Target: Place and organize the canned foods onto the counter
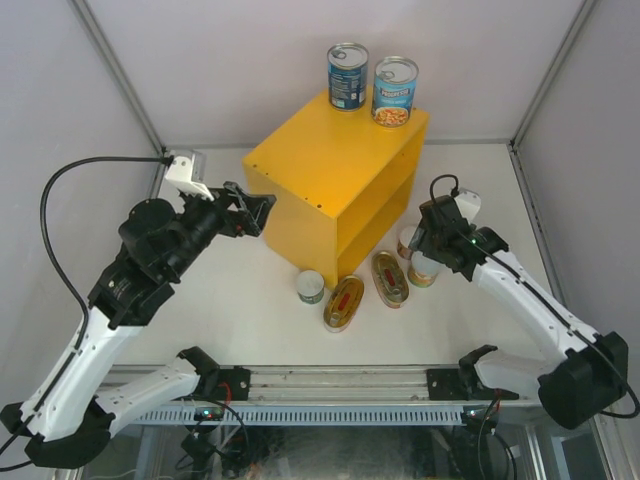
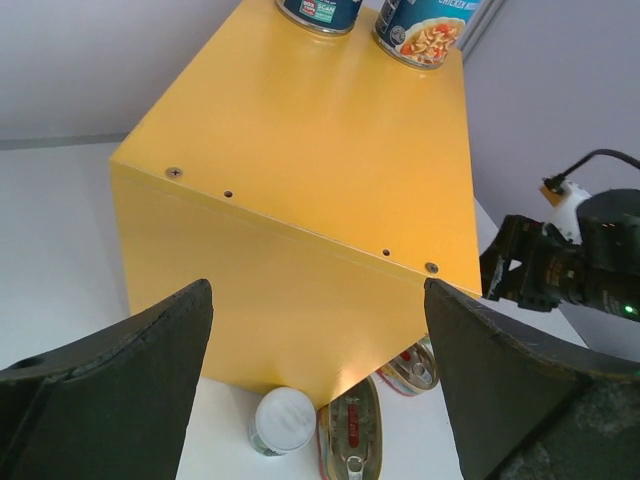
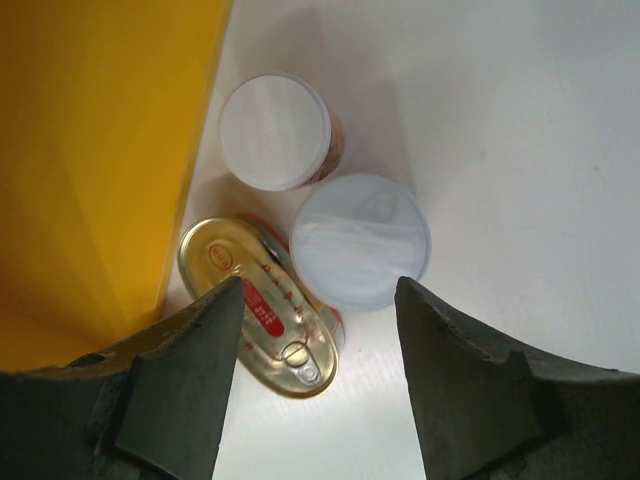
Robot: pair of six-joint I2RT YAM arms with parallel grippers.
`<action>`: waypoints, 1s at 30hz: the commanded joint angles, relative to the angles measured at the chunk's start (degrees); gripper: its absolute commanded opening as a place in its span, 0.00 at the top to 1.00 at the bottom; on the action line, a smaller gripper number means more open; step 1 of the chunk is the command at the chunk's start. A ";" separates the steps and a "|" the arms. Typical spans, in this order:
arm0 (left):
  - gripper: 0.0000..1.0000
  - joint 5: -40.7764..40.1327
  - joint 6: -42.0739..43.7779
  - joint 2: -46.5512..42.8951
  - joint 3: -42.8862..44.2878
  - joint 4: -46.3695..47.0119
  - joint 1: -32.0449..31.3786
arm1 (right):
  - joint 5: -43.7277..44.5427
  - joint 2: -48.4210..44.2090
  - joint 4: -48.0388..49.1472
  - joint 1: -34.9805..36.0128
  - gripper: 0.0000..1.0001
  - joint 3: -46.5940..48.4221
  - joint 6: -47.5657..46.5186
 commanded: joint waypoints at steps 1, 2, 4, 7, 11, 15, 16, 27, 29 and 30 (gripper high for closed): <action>0.10 -0.76 -0.47 -1.55 -0.99 0.90 0.39 | -2.27 4.01 7.41 -2.02 0.37 0.90 -6.01; 0.10 -0.80 -0.47 -1.69 -0.97 0.72 0.41 | -2.62 4.91 8.46 -2.32 0.37 1.04 -6.94; 0.10 -1.01 -0.31 -1.83 -0.96 0.43 0.44 | -3.10 6.78 10.59 -2.79 0.33 1.31 -8.79; 0.10 -1.16 0.13 -1.76 -0.73 -0.07 0.41 | -3.67 9.06 13.04 -3.60 0.27 1.77 -10.79; 0.10 -1.15 0.55 -1.39 -0.83 -0.45 0.41 | -5.01 12.11 14.90 -5.27 0.25 2.46 -12.74; 0.10 -1.40 1.39 -1.07 -0.72 -0.51 0.47 | -6.89 14.99 17.11 -6.33 0.24 2.59 -13.85; 0.10 -1.56 1.66 -1.04 -0.66 -0.63 0.47 | -7.28 15.64 17.59 -6.52 0.24 2.74 -14.10; 0.09 -1.79 2.87 -0.32 -0.52 -1.15 0.99 | -9.70 20.95 20.23 -7.26 0.24 4.70 -15.79; 0.09 -1.68 3.03 -0.12 -0.29 -1.12 1.15 | -9.86 21.53 20.32 -7.33 0.24 4.79 -15.83; 0.09 -1.60 3.04 0.01 -0.32 -1.17 1.25 | -10.19 22.02 20.40 -7.43 0.24 4.79 -15.87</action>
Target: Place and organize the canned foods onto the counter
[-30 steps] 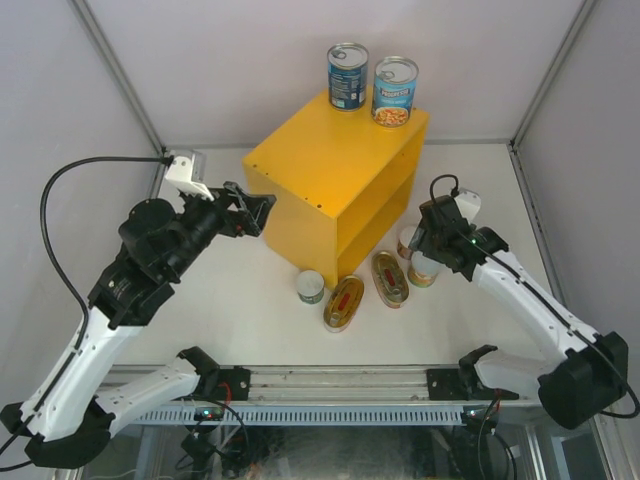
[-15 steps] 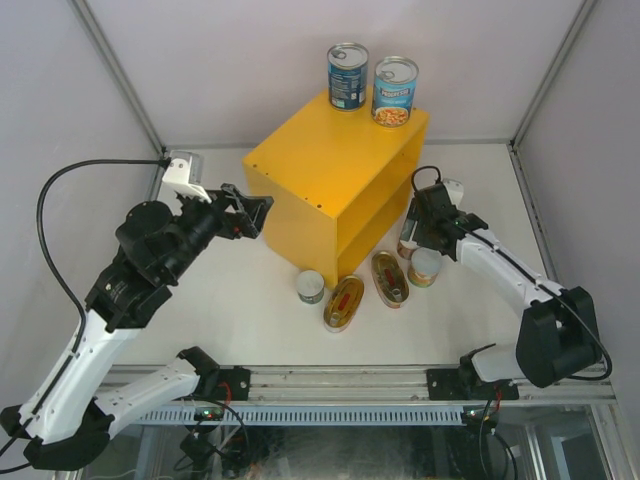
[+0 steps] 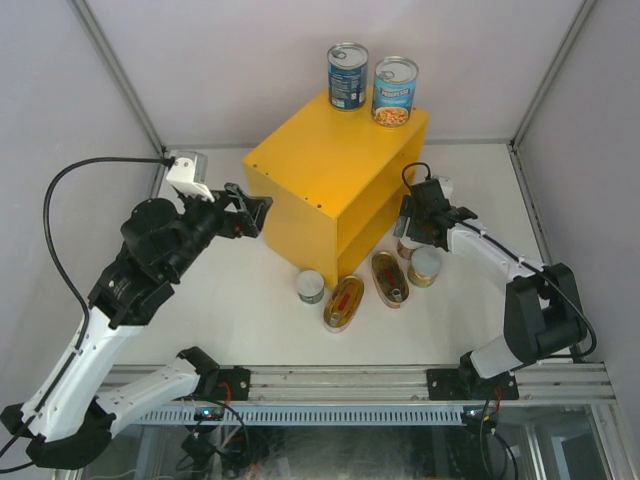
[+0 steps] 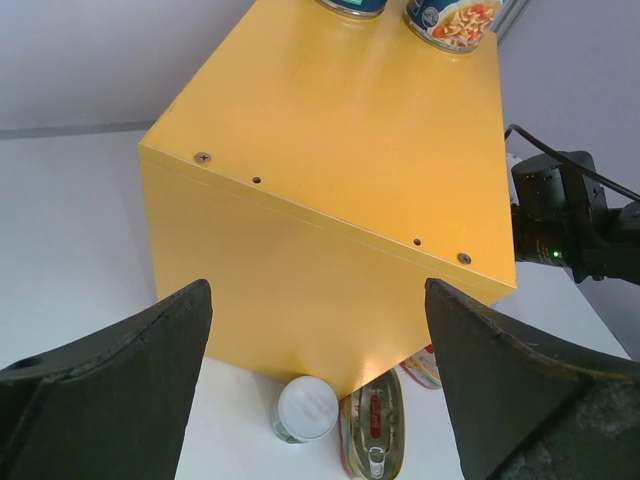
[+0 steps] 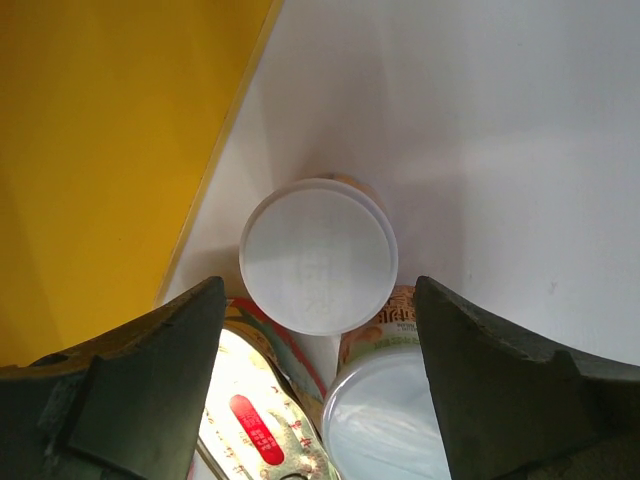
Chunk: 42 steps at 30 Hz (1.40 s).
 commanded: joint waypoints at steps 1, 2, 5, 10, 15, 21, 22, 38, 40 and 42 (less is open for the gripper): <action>0.09 -0.07 1.43 0.60 0.10 1.23 0.71 | -1.04 1.35 2.61 -0.55 0.24 2.39 -1.47; 0.09 -0.04 1.38 0.73 0.21 1.19 0.78 | -1.25 1.60 2.63 -0.63 0.24 2.39 -1.50; 0.09 0.11 1.34 0.99 0.27 1.40 0.92 | -1.77 2.44 2.68 -0.70 0.24 2.40 -1.52; 0.09 0.09 1.36 1.23 0.18 1.49 1.02 | -2.66 3.91 2.80 -0.88 0.24 2.39 -1.40; 0.09 -0.13 1.26 1.10 -0.05 1.52 1.21 | -3.60 5.30 2.77 -0.96 0.24 2.37 -0.76; 0.09 -0.29 1.19 0.51 -0.61 1.43 1.42 | -4.23 6.51 2.77 -0.98 0.32 2.45 -0.24; 0.09 -0.35 1.14 0.48 -0.64 1.46 1.50 | -4.39 6.59 2.81 -1.05 0.36 2.44 -0.28; 0.09 -1.30 0.12 -1.27 -2.19 1.80 1.77 | -4.85 -1.48 1.77 -1.53 0.96 3.00 -0.46; 0.09 -1.47 0.03 -1.44 -2.28 1.79 1.75 | -4.66 -2.46 1.29 -1.58 0.98 3.56 -0.40; 0.09 -1.54 -0.20 -1.62 -2.41 1.87 1.77 | -4.41 -3.28 0.45 -1.58 0.99 4.19 -0.30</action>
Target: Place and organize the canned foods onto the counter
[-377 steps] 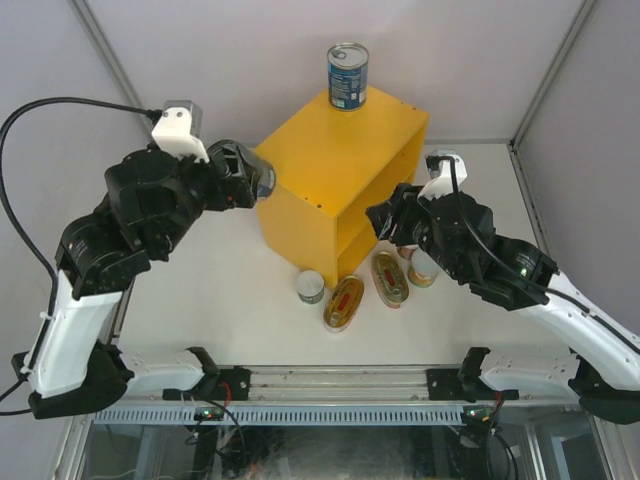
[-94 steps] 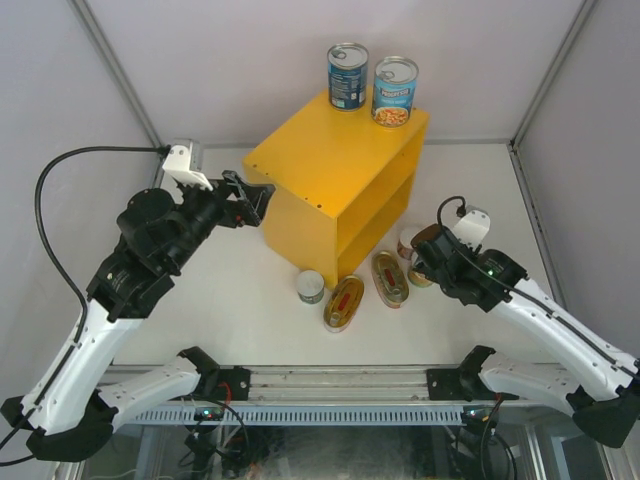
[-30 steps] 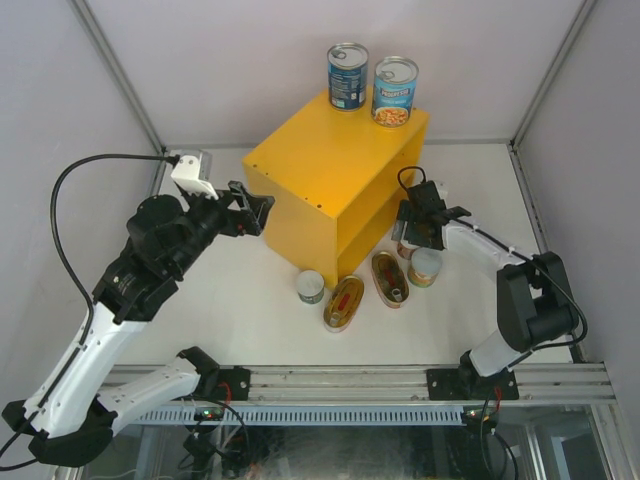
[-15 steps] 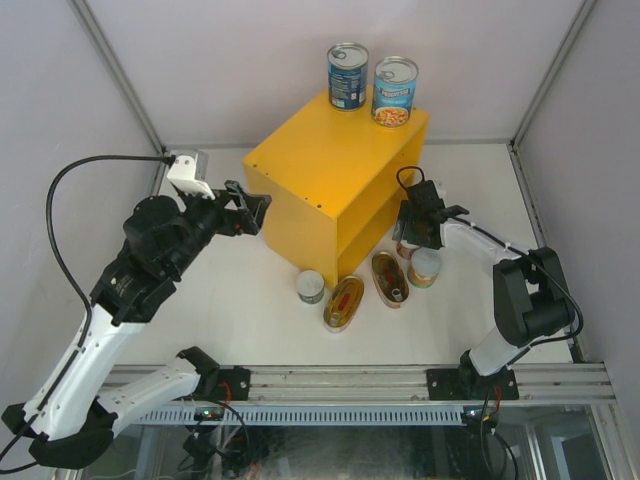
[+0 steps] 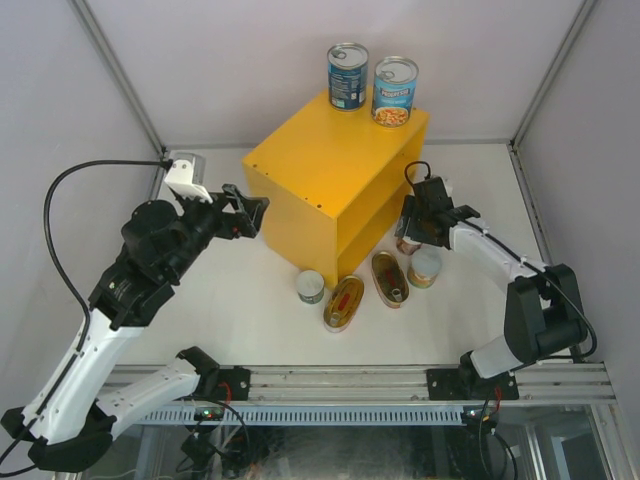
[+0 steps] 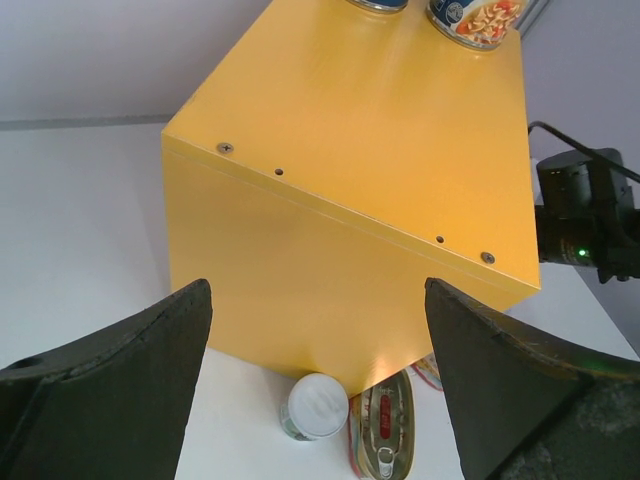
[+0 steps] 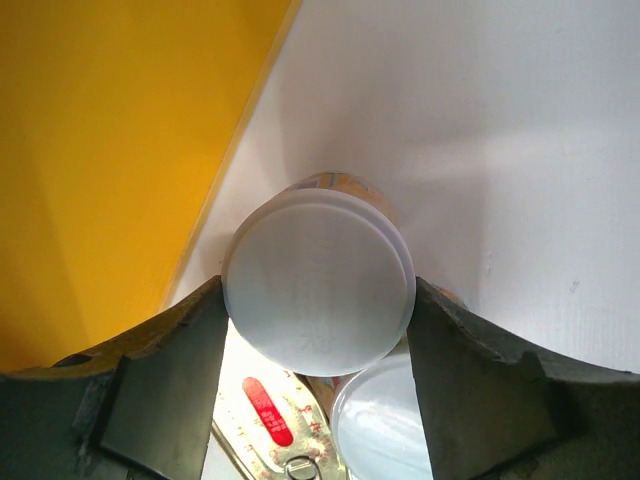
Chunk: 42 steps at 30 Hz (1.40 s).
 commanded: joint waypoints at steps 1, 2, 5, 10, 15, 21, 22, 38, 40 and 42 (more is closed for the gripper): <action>0.09 -0.99 -0.31 -1.23 -1.18 1.88 0.44 | 0.66 -4.93 0.68 -0.52 1.00 3.74 0.38; 0.09 -0.95 -0.49 -1.33 -1.20 1.92 0.40 | 0.78 -5.55 0.46 -0.51 1.00 3.80 0.41; 0.09 -1.01 -0.72 -1.60 -1.22 2.01 0.42 | 1.25 -8.23 -0.47 -0.51 1.00 3.82 0.52; 0.09 -1.68 -0.86 -1.56 -1.06 2.97 0.44 | 2.28 -14.04 -3.96 -0.53 1.00 4.70 0.67; 0.09 -1.65 -2.03 -0.29 -0.53 4.77 0.44 | 2.30 -21.05 -7.79 0.33 1.00 7.50 1.13; 0.09 -1.38 -3.80 0.67 -0.48 6.32 0.44 | 3.77 -26.51 -14.10 3.25 1.00 16.58 1.08; 0.09 -1.34 -4.02 0.73 -0.56 6.54 0.42 | 4.02 -26.89 -14.95 4.01 1.00 18.58 1.05; 0.10 -0.49 -5.03 2.92 0.70 7.98 0.44 | 13.05 -11.07 -23.31 23.19 1.00 56.71 -4.78; 0.10 -0.21 -5.01 3.50 1.01 8.21 0.44 | 13.28 -7.67 -24.42 23.83 1.00 60.54 -5.45; 0.09 0.08 -5.03 3.86 1.32 8.52 0.40 | 13.35 -4.08 -25.41 24.14 1.00 63.87 -5.90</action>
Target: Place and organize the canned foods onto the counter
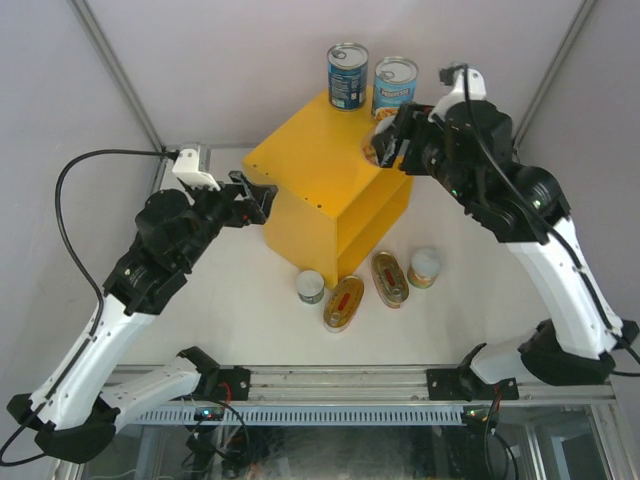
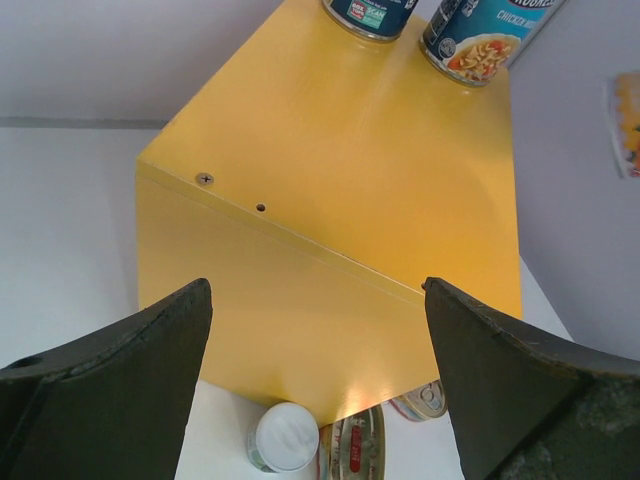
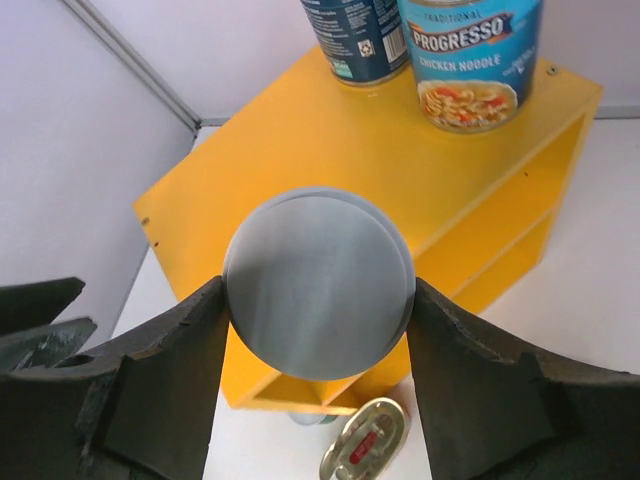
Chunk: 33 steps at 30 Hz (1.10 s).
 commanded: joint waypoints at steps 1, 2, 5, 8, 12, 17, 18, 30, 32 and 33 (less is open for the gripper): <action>0.10 1.15 -0.43 0.71 1.63 3.36 0.35 | 2.29 6.74 -0.12 0.91 1.00 8.07 -2.65; 0.10 1.26 -0.42 0.91 1.68 3.48 0.37 | 2.40 8.35 -0.73 0.91 1.00 9.90 -2.77; 0.10 1.71 -0.44 1.38 1.93 4.02 0.37 | 3.14 12.86 -2.84 1.00 1.00 15.11 -3.35; 0.10 2.25 -0.38 1.96 2.17 4.36 0.37 | 4.27 16.78 -4.05 1.00 0.99 19.34 -3.87; 0.10 2.90 -0.26 2.54 2.51 4.77 0.33 | 5.42 21.53 -5.68 0.79 0.98 25.07 -4.37; 0.10 3.44 -0.07 2.80 2.65 5.19 0.37 | 3.93 26.51 -8.93 0.00 0.96 30.11 -3.34; 0.10 3.56 0.00 2.87 2.64 5.22 0.33 | 3.74 26.86 -8.86 -0.05 0.95 30.03 -3.05; 0.10 4.55 -0.24 3.11 1.07 6.79 0.37 | 0.94 29.92 -7.79 -0.93 0.60 30.07 -2.28; 0.10 4.62 -0.29 3.37 1.06 6.97 0.37 | 0.48 30.19 -7.26 -1.02 0.54 29.99 -2.43; 0.10 4.69 -0.25 3.55 1.14 7.05 0.37 | 0.26 30.21 -7.00 -1.09 0.50 29.99 -2.52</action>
